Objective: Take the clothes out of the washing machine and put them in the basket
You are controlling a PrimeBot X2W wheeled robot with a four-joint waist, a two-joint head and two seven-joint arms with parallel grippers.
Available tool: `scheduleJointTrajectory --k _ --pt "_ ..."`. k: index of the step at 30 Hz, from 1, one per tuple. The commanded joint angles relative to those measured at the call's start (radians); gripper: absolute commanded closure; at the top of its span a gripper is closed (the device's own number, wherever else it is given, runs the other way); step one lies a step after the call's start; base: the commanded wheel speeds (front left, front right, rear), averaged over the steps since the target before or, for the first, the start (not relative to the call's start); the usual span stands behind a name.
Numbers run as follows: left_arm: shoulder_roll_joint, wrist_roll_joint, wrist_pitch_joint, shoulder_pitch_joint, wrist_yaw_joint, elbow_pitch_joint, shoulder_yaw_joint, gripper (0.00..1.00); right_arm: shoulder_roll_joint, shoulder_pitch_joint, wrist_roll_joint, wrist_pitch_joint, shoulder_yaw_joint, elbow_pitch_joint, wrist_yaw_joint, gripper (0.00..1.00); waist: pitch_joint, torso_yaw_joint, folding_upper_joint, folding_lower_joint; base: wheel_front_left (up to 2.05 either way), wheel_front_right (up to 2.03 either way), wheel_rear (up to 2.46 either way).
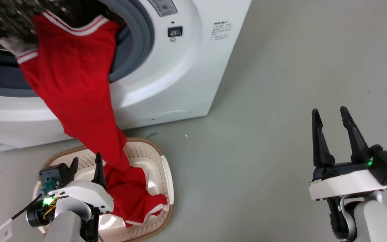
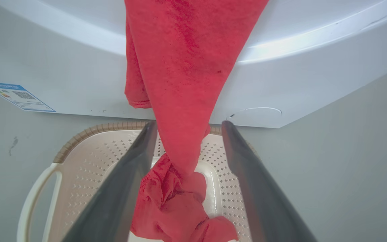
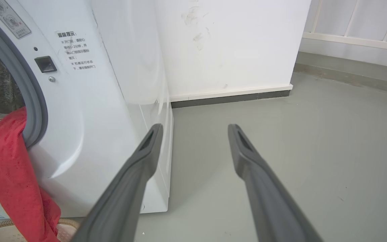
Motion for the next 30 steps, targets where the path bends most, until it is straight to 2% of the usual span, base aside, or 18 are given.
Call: scheduleJointTrajectory --k 1,7,13,20,30 --pt "-0.010 0.018 -0.003 0.021 0.004 -0.038 0.012 0.00 0.000 0.014 -0.005 -0.002 -0.004 0.004 0.000 0.00 -0.041 0.024 0.0000 0.0001 0.00 0.00 0.00" --pt "-0.042 0.084 -0.003 0.082 -0.002 -0.212 0.080 0.00 0.000 0.042 -0.010 -0.002 -0.010 0.013 0.000 0.00 -0.088 0.038 0.0000 0.0001 0.00 0.00 0.00" --pt "-0.030 0.141 -0.003 0.054 -0.024 -0.291 0.116 0.00 0.000 0.053 0.002 -0.002 -0.012 0.012 0.000 0.00 -0.108 0.035 0.0000 0.0001 0.00 0.00 0.00" --pt "0.058 0.185 0.020 -0.083 -0.055 -0.177 0.070 0.00 0.001 0.043 0.032 -0.002 0.001 0.015 0.000 0.00 -0.077 0.002 0.0000 0.0001 0.00 0.00 0.00" --pt "0.207 0.153 0.308 -0.272 -0.072 0.044 -0.010 0.00 0.000 0.018 0.099 -0.002 0.021 0.018 0.000 0.00 0.002 -0.075 0.0000 0.0001 0.00 0.00 0.00"
